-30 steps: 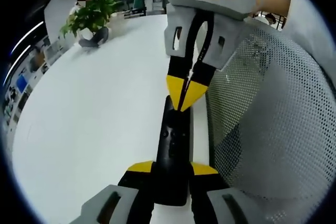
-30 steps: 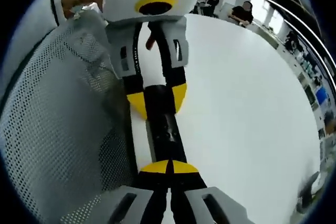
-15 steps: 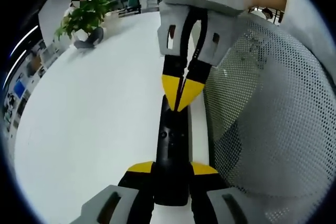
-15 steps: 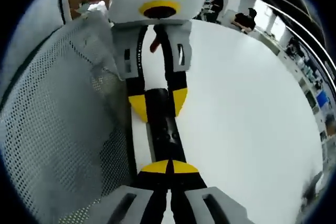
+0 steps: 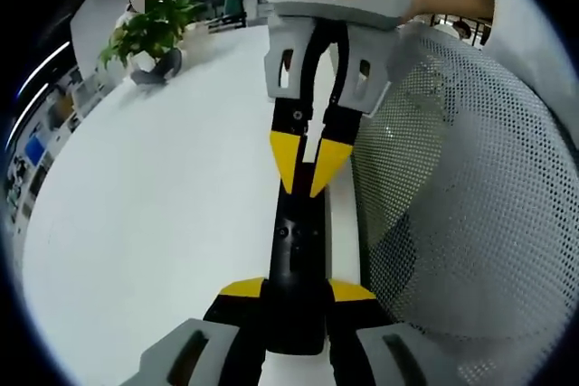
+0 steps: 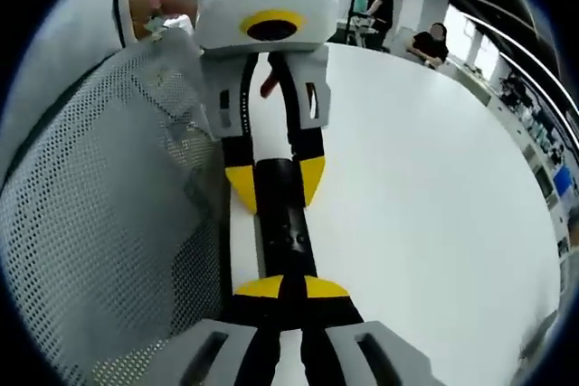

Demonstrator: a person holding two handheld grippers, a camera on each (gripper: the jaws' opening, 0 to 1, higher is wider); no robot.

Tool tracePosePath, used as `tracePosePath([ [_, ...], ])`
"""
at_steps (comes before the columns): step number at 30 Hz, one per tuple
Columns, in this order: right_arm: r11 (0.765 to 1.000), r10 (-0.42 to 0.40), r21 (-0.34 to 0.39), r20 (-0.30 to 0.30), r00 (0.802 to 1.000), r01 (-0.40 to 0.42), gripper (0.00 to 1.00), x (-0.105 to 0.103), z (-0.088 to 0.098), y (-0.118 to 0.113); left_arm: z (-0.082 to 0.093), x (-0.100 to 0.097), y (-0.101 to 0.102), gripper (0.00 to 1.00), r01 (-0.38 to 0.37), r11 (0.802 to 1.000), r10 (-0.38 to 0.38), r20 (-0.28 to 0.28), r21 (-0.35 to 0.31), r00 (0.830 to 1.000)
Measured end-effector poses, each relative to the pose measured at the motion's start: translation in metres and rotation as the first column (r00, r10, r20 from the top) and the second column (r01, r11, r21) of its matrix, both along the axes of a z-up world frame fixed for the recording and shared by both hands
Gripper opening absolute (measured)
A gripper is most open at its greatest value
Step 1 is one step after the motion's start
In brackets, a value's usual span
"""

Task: Press the specified remote control buttons in sequence, fully releasing each button before pressing the next.

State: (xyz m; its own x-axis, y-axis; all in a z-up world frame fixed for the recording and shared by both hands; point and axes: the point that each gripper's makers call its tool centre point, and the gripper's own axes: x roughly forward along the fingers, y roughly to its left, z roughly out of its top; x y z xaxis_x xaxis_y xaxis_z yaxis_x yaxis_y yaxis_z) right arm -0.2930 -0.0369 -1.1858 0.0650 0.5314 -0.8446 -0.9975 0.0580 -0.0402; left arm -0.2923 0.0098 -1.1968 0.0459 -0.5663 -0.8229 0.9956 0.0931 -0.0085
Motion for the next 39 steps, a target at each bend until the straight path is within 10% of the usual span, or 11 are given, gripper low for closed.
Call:
tracePosePath([
  [9, 0.974, 0.132, -0.186, 0.007, 0.991, -0.129, 0.03, -0.001, -0.003, 0.001, 0.000, 0.000, -0.001, 0.24, 0.004, 0.999, -0.004, 0.004, -0.035, 1.000],
  [14, 0.999, 0.005, -0.051, -0.094, 0.996, -0.009, 0.03, 0.002, -0.001, 0.000, 0.001, 0.000, 0.000, 0.24, -0.003, 0.998, 0.004, 0.003, -0.059, 1.000],
  [24, 0.987, 0.000, 0.163, -0.064, 0.998, 0.010, 0.04, 0.002, 0.002, 0.005, 0.001, 0.000, 0.000, 0.24, -0.012, 0.995, 0.013, 0.004, -0.096, 1.000],
  [35, 0.968, 0.196, -0.164, 0.022, 0.980, -0.190, 0.04, 0.000, -0.002, 0.009, 0.002, 0.000, 0.000, 0.24, -0.007, 0.996, 0.007, 0.004, -0.094, 1.000],
  [39, 0.971, 0.158, -0.182, -0.005, 0.988, -0.156, 0.04, 0.001, -0.004, 0.011, 0.002, 0.000, 0.000, 0.24, -0.004, 0.996, 0.005, 0.004, -0.090, 1.000],
])
